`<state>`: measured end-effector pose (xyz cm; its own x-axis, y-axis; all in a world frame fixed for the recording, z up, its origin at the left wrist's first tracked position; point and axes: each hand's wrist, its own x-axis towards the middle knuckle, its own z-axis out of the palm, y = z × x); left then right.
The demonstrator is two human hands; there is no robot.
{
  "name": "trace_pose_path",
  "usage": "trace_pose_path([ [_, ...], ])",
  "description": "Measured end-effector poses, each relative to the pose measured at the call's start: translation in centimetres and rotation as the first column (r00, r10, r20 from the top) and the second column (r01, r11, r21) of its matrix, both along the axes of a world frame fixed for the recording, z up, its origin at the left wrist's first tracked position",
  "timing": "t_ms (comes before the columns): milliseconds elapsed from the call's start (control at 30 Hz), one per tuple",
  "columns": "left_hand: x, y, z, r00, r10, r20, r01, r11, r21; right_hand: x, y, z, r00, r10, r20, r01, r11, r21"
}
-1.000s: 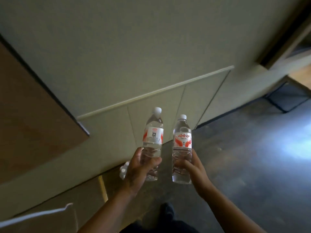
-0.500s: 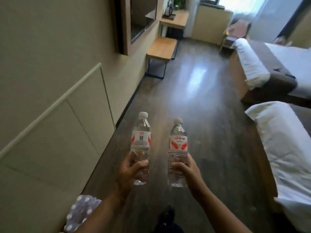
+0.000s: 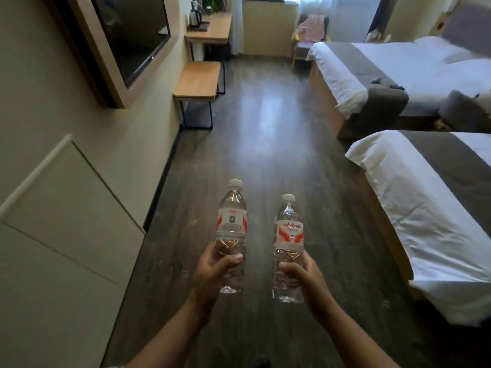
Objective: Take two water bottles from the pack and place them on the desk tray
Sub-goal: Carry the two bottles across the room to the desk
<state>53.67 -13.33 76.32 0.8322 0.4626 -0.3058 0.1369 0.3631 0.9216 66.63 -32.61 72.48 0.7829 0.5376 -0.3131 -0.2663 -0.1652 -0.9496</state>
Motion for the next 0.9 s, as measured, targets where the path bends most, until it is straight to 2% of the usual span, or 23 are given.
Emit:
trace_pose_path([
  [133, 3.8, 0.2, 0.0, 0.999, 0.031, -0.027, -0.030, 0.999, 0.036, 4.2, 0.2, -0.4, 1.000, 0.012, 0.000, -0.012, 1.000, -0.009],
  [467, 14.6, 5.4, -0.5, 0.997, 0.055, -0.046, -0.055, 0.998, 0.000, 15.5, 6.0, -0.5, 0.999, 0.047, 0.007, -0.047, 0.998, -0.030],
  [900, 38.8, 25.3, -1.5, 0.999, 0.037, -0.039, -0.037, 0.999, -0.019, 38.4, 25.0, -0.3, 1.000, 0.015, -0.018, -0.016, 0.998, -0.054],
])
